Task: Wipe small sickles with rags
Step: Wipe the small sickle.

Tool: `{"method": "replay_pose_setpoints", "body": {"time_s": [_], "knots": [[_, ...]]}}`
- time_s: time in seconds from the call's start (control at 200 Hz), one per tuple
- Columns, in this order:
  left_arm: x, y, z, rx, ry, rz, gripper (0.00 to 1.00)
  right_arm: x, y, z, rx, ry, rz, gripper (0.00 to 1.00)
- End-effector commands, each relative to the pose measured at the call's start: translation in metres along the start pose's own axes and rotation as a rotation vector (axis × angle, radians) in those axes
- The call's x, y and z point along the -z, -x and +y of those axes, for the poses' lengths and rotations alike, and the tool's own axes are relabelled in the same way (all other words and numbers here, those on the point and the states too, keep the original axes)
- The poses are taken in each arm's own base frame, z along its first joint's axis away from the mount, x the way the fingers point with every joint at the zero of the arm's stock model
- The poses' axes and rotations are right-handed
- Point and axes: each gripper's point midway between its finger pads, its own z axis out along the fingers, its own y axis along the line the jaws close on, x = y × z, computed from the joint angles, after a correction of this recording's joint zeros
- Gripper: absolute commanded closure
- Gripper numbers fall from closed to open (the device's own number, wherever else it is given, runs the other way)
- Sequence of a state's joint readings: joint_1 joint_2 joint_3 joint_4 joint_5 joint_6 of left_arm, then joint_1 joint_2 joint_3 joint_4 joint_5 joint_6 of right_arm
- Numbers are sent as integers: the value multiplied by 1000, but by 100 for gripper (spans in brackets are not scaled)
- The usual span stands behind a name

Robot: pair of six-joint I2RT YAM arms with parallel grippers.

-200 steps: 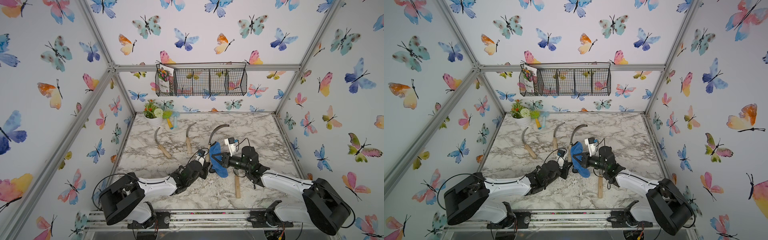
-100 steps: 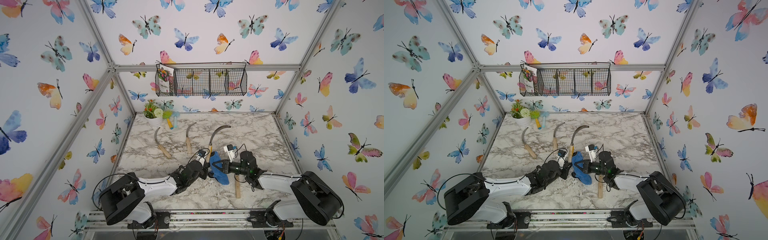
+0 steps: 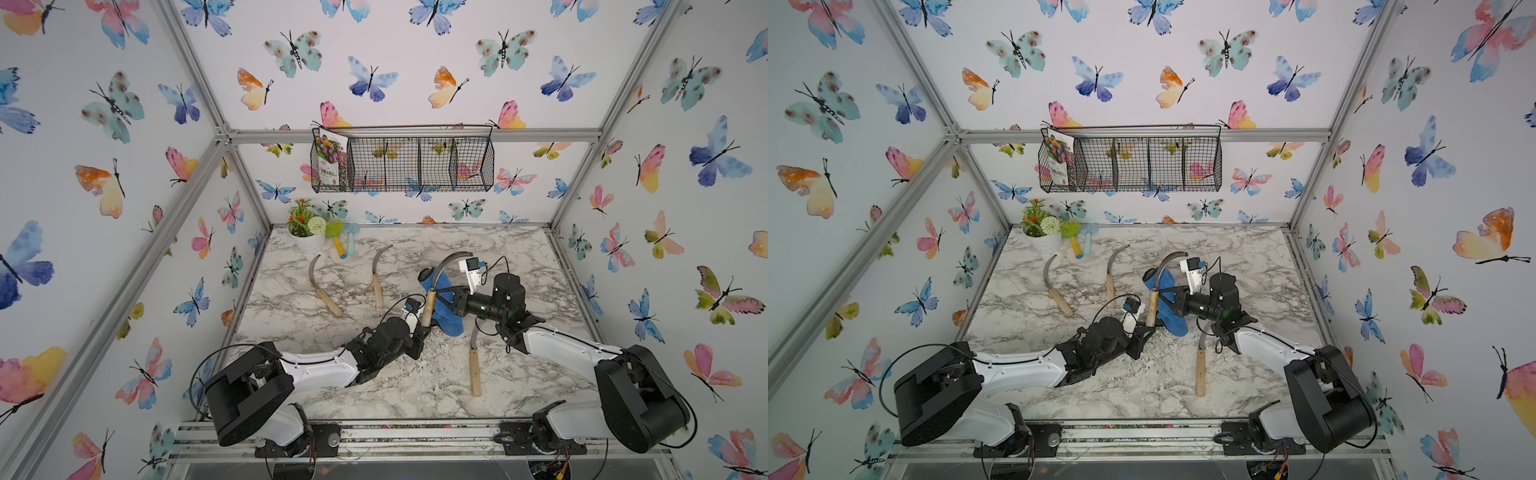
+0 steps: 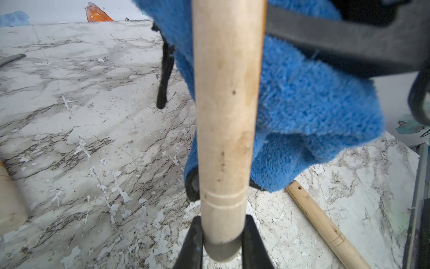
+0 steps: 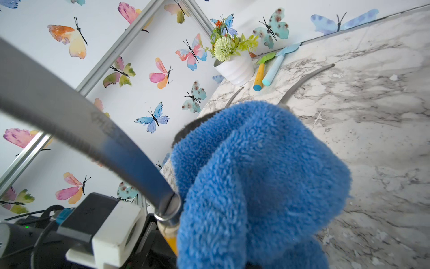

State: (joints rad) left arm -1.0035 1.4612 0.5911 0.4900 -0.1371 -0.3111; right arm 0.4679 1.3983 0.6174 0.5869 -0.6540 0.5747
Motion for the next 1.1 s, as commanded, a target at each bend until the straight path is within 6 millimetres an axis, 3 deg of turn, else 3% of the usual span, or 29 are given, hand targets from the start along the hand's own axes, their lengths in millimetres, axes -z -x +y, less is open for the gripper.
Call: {"method": "replay_pose_setpoints", "body": {"time_s": [0.0, 0.205, 0.511, 0.636, 0.921, 1.091], "knots": [[-5, 2, -12, -5, -45, 11, 100, -4, 1, 6, 64, 42, 9, 97], [-9, -2, -9, 6, -31, 32, 100, 2, 13, 22, 125, 93, -30, 97], [-12, -5, -9, 15, -26, 45, 100, 8, 39, 15, 118, 73, -73, 97], [-12, -5, -8, 14, -17, 42, 100, 14, 55, 21, 123, 94, -101, 97], [-13, -5, -5, 11, -2, 42, 100, 48, 100, 45, 147, 96, -213, 97], [-12, -5, -5, 8, -4, 41, 100, 69, 122, 42, 117, 74, -270, 97]]}}
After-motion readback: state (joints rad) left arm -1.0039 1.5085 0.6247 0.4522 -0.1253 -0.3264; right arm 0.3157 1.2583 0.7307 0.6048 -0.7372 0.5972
